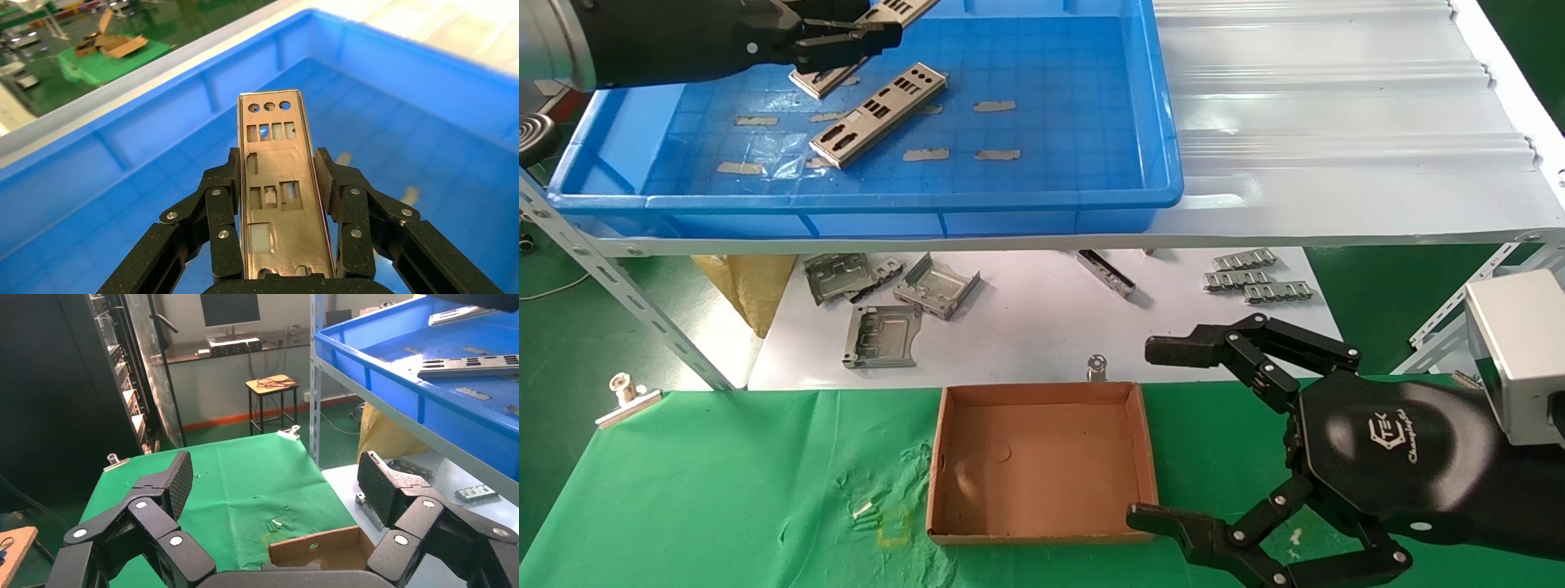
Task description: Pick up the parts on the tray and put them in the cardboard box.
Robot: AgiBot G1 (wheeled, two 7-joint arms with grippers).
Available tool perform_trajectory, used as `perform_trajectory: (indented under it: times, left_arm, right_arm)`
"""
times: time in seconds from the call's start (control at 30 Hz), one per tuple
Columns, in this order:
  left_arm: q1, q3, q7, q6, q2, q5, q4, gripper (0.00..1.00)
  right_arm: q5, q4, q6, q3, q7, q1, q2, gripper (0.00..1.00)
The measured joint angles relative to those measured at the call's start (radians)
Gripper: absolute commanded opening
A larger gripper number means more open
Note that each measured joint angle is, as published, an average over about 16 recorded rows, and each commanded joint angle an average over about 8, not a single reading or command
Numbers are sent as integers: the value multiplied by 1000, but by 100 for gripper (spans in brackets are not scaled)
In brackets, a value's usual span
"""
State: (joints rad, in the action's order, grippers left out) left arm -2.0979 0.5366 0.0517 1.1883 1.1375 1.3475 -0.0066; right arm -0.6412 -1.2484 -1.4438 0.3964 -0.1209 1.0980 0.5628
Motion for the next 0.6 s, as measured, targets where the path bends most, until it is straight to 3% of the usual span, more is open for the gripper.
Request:
perform_trajectory:
  times: [0.6]
  left_arm:
    - [28, -1, -47, 21, 3, -2, 20, 0]
  right_arm:
    - [0, 0, 0, 0, 0, 0, 0, 100]
